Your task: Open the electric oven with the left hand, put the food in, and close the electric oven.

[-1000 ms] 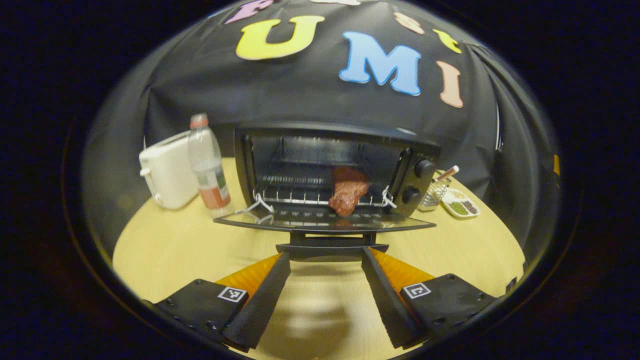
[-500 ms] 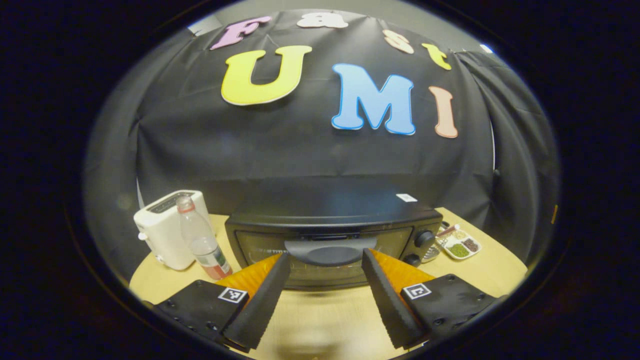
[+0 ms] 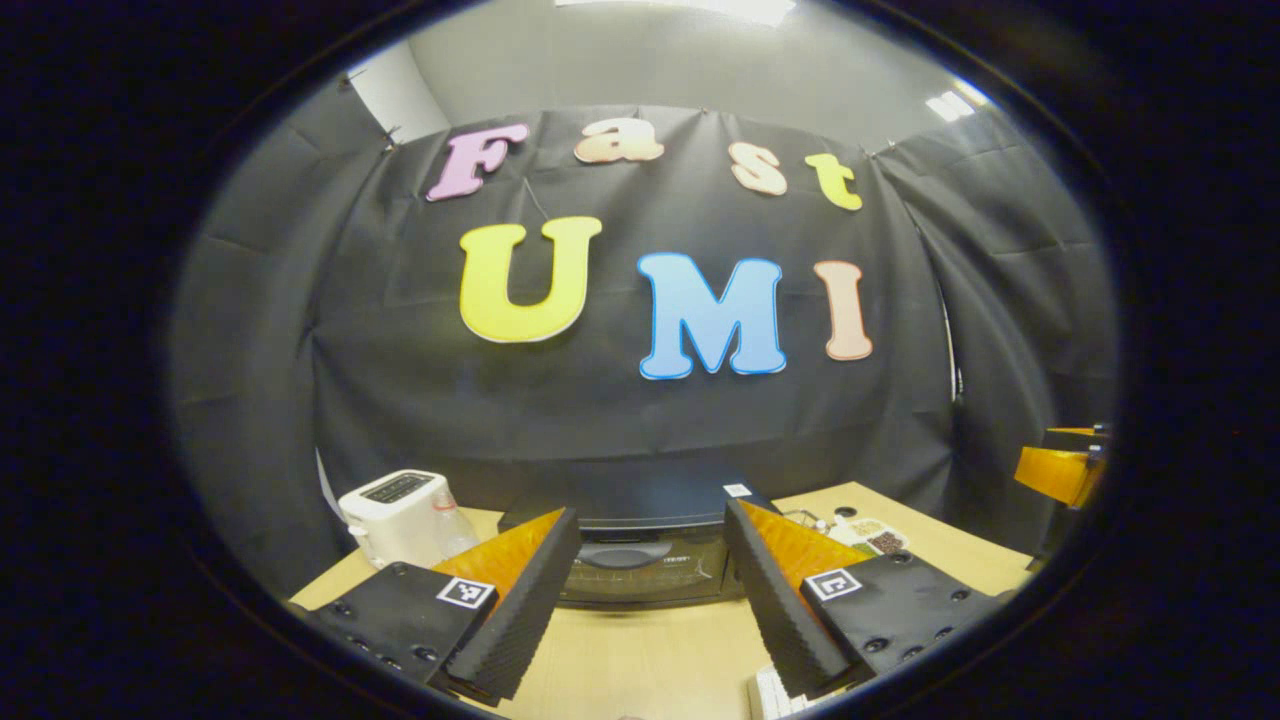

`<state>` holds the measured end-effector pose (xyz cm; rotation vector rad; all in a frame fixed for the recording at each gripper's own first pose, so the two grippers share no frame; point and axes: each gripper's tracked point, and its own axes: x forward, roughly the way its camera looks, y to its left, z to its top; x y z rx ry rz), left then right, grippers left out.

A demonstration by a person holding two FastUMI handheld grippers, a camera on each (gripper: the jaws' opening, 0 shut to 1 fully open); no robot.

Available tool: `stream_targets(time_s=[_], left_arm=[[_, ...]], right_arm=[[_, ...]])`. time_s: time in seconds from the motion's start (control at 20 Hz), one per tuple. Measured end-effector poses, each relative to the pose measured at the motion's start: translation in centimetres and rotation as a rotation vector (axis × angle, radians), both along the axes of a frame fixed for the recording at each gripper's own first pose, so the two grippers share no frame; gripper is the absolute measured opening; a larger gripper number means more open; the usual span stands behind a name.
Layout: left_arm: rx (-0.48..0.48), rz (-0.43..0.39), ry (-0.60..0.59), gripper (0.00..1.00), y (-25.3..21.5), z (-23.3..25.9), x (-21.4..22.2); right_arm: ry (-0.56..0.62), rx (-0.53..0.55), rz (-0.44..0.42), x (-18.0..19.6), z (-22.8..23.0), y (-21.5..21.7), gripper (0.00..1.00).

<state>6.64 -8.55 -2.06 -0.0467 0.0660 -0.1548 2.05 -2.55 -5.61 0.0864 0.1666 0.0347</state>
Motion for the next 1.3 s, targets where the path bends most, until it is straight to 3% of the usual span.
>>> stream_targets(time_s=[0.15, 0.3, 0.4, 0.5, 0.85, 0.95, 1.3], left_arm=[[-0.011, 0.072, -0.029, 1.00, 0.1, 2.1, -4.7], [-0.015, 0.101, -0.054, 0.90, 0.6, 4.1, -8.7], [0.010, 0.115, -0.074, 1.00, 1.8, 5.4, -10.8], [0.033, 0.124, -0.087, 1.00, 2.9, 5.8, -12.1], [0.025, 0.129, -0.085, 1.00, 6.2, 5.1, -14.1], [0.011, 0.129, -0.089, 0.97, 7.3, 5.2, -14.5], [0.018, 0.142, -0.104, 1.00, 10.2, 5.6, -14.4]], right_arm=[[-0.042, -0.011, 0.079, -1.7, 1.2, -0.4, 0.98], [-0.063, -0.026, 0.106, -2.7, 1.9, -0.9, 0.98], [-0.093, -0.012, 0.114, -3.6, 2.9, -0.5, 0.98], [-0.111, -0.020, 0.118, -4.0, 3.6, -0.2, 0.98], [-0.141, -0.060, 0.103, -5.2, 4.9, 1.7, 0.98], [-0.145, -0.030, 0.099, -5.5, 5.6, 2.8, 0.98], [-0.141, -0.024, 0.100, -6.5, 6.2, 4.4, 0.98]])
